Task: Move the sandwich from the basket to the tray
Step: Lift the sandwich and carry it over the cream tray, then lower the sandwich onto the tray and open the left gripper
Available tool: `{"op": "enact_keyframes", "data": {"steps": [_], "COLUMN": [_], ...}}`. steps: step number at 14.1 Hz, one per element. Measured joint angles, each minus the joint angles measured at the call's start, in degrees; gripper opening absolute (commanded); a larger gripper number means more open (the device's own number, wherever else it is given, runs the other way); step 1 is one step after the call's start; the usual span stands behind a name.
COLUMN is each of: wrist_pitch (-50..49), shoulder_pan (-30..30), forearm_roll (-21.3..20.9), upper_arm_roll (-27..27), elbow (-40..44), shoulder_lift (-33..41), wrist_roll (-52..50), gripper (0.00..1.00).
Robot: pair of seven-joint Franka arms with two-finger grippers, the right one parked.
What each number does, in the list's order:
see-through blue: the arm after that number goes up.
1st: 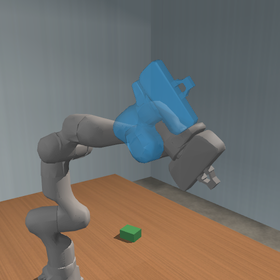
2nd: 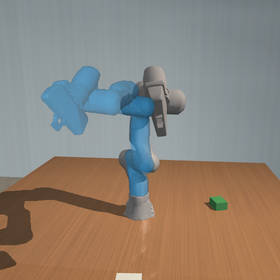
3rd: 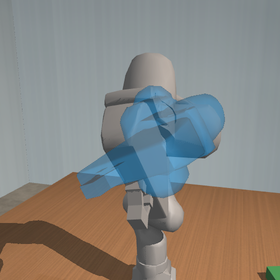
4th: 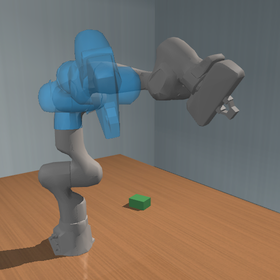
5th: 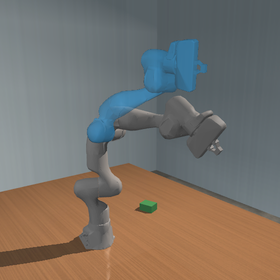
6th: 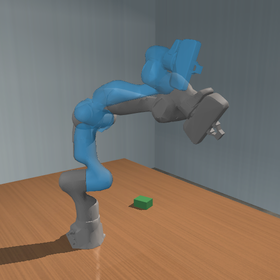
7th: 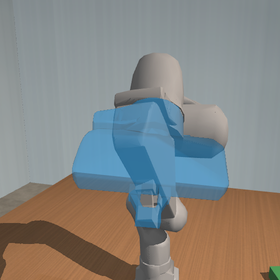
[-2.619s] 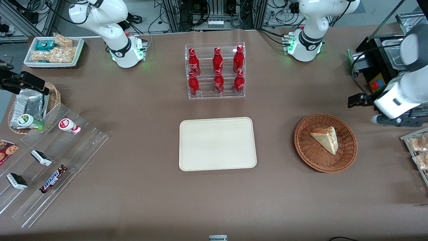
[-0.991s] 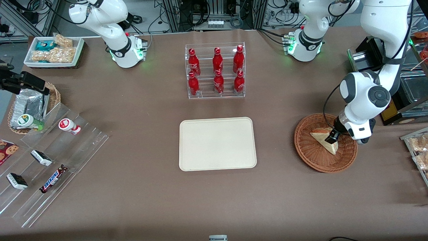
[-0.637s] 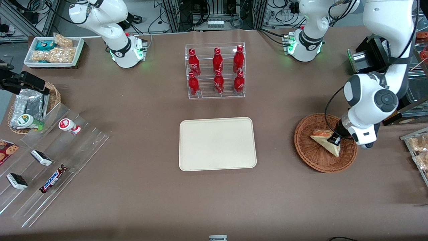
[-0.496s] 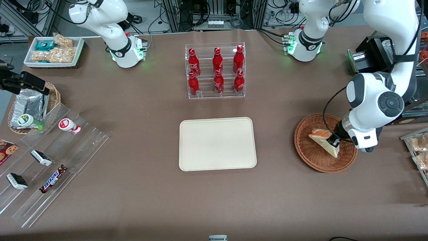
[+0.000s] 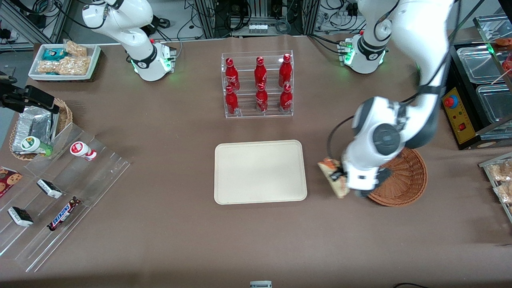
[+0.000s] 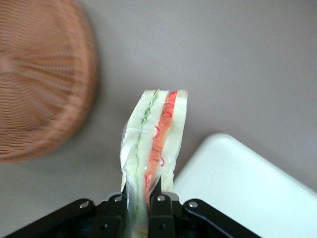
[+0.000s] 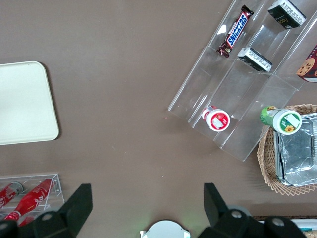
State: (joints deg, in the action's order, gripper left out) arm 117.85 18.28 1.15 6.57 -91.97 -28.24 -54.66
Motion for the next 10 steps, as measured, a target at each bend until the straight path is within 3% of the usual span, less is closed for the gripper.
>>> {"op": "enact_keyframes", "data": {"steps": [3, 10], "wrist_pitch": [0.0, 5.7], "shoulder_pan": [5.0, 15.2], "forearm_roll": [0.0, -0.7], "upper_arm_roll": [1.4, 1.4], "elbow": [5.5, 12.2], "shoulder_lift": [-4.7, -12.6], "wrist_roll": [5.2, 5.9], "gripper": [0.05, 0.05]}}
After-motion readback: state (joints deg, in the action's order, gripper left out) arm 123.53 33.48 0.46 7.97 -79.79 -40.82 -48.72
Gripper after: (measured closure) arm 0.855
